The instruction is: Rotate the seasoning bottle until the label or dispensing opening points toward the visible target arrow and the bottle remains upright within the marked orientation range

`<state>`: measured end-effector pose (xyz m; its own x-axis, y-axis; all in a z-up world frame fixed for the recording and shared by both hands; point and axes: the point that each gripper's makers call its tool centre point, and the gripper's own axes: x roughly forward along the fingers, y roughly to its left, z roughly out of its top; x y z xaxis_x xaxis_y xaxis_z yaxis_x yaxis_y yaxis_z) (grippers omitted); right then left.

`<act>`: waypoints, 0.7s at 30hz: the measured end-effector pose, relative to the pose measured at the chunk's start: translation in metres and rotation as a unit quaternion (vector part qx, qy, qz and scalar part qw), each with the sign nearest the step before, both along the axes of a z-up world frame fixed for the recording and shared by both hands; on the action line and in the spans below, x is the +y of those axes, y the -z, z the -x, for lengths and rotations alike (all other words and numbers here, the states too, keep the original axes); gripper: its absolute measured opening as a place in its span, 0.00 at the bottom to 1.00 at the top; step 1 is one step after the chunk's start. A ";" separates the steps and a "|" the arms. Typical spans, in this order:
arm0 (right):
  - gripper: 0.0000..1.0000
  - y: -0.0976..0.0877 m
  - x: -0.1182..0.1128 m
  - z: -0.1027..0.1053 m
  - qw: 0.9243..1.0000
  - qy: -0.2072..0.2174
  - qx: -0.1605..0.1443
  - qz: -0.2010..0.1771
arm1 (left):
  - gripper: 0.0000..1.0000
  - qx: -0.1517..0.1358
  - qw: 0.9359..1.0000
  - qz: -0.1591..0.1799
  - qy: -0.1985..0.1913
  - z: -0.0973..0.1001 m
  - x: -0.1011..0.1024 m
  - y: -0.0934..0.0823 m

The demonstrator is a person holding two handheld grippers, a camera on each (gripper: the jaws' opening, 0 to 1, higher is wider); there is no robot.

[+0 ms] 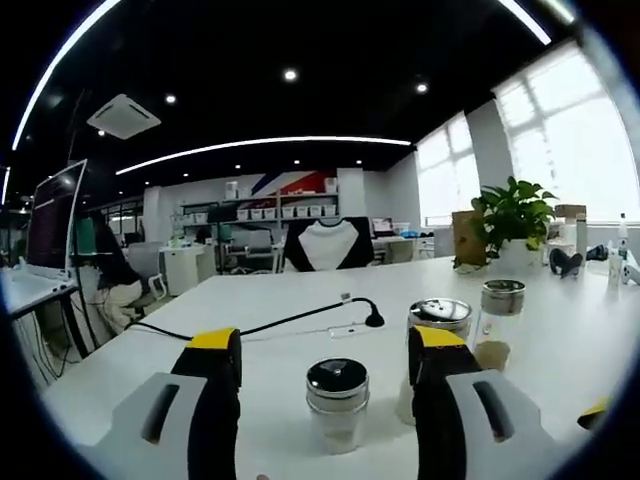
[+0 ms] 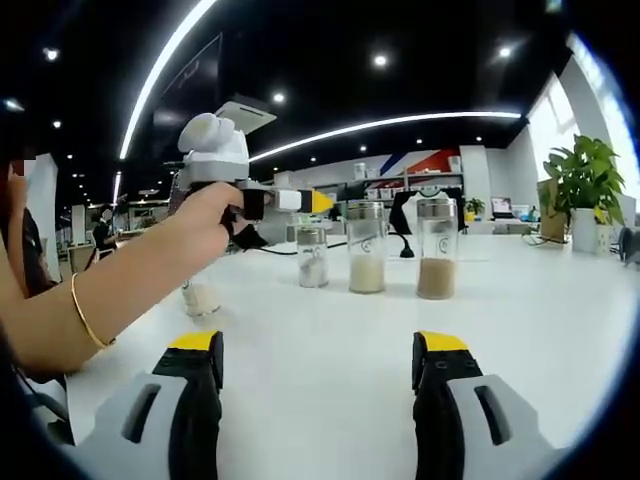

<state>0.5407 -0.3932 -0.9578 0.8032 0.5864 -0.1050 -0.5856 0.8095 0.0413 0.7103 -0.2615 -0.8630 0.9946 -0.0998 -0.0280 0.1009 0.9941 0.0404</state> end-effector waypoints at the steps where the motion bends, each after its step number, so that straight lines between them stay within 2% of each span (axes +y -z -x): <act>1: 0.78 0.000 0.000 0.000 1.000 0.000 0.000 -0.001 | 0.72 0.001 1.000 -0.002 0.001 0.000 0.000 0.001; 4: 0.78 0.001 0.001 0.000 1.000 -0.001 0.001 0.001 | 0.72 0.011 1.000 -0.018 0.019 0.000 -0.008 0.006; 10: 0.75 0.002 0.000 -0.001 1.000 0.003 0.001 0.008 | 0.69 0.014 1.000 -0.022 0.007 0.003 -0.014 0.015; 12: 0.74 0.002 -0.001 -0.001 1.000 0.006 0.001 0.010 | 0.64 -0.011 0.999 -0.042 -0.010 0.005 -0.011 0.008; 13: 0.74 0.002 -0.001 -0.002 1.000 0.006 0.001 0.009 | 0.63 -0.012 0.999 -0.044 -0.010 0.005 -0.011 0.008; 18: 0.74 0.003 0.000 -0.001 1.000 0.005 0.002 0.010 | 0.61 -0.011 0.999 -0.043 -0.018 0.006 -0.015 0.014; 21: 0.74 0.003 0.001 -0.001 1.000 0.005 0.002 0.010 | 0.62 -0.007 1.000 -0.027 -0.011 0.002 -0.018 0.020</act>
